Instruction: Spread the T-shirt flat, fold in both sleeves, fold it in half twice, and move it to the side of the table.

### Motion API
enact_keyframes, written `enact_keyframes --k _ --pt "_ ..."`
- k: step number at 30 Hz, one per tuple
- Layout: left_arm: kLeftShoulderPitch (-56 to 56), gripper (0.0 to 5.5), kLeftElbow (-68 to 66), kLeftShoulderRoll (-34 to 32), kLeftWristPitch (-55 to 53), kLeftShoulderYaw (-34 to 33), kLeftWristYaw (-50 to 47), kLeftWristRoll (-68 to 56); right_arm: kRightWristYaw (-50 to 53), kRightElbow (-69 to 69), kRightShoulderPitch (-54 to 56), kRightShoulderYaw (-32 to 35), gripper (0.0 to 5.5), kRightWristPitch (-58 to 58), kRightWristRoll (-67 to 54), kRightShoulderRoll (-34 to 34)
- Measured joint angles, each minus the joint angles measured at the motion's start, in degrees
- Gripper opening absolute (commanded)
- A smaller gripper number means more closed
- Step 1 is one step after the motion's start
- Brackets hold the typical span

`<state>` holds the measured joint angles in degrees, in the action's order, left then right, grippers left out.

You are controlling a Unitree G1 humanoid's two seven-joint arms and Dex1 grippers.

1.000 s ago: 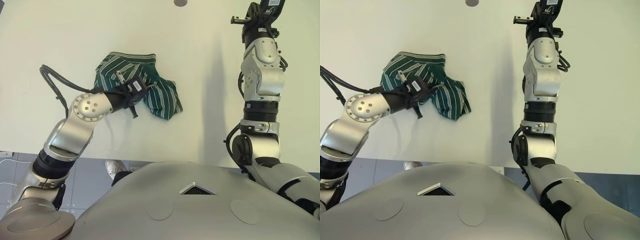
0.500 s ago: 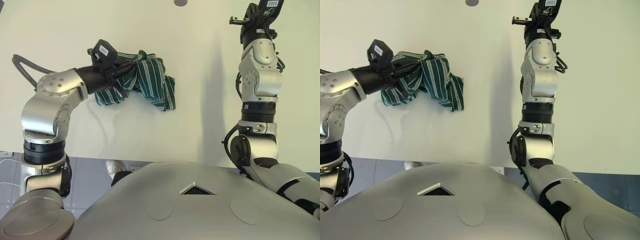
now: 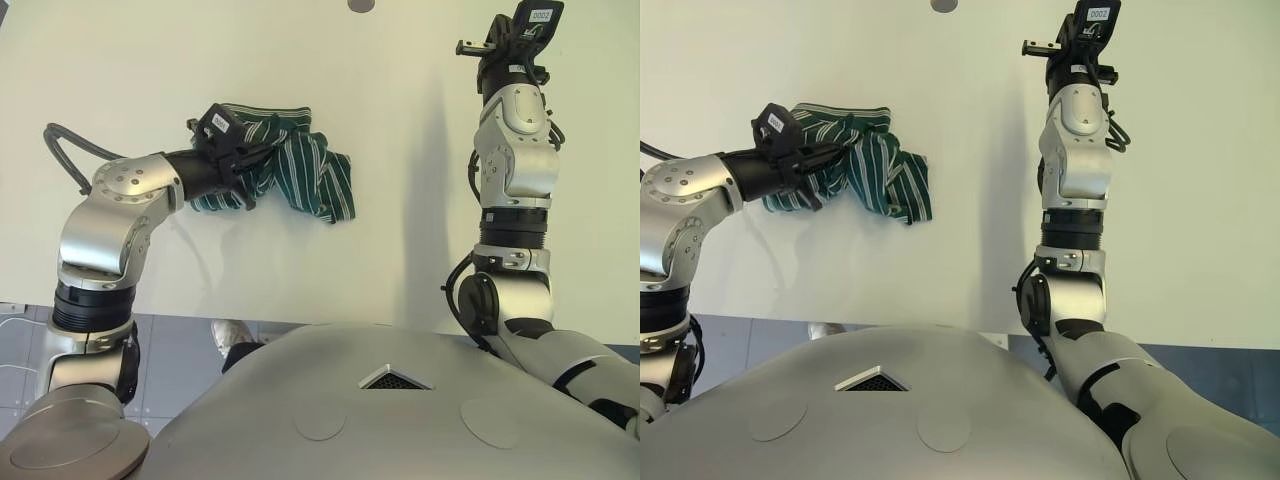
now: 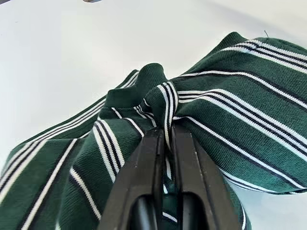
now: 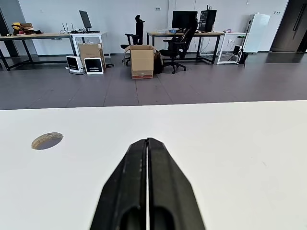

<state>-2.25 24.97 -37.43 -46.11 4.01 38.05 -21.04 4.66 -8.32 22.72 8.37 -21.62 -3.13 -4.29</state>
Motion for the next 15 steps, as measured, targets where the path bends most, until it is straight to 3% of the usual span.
enact_keyframes --k 2,7,15 --pt "-0.23 0.74 -0.14 0.01 -0.22 -0.4 -0.28 -0.2 0.0 0.0 0.0 -0.01 0.0 0.0 0.02 0.0" --pt "-0.35 0.11 -0.69 -0.43 0.21 -0.67 -0.07 0.29 -0.01 0.0 0.0 -0.01 0.0 0.0 0.06 0.01" --pt "0.76 0.04 -0.14 -1.34 0.22 -1.16 1.47 -0.76 -0.01 0.04 -0.09 -0.11 0.0 0.0 0.12 0.27"
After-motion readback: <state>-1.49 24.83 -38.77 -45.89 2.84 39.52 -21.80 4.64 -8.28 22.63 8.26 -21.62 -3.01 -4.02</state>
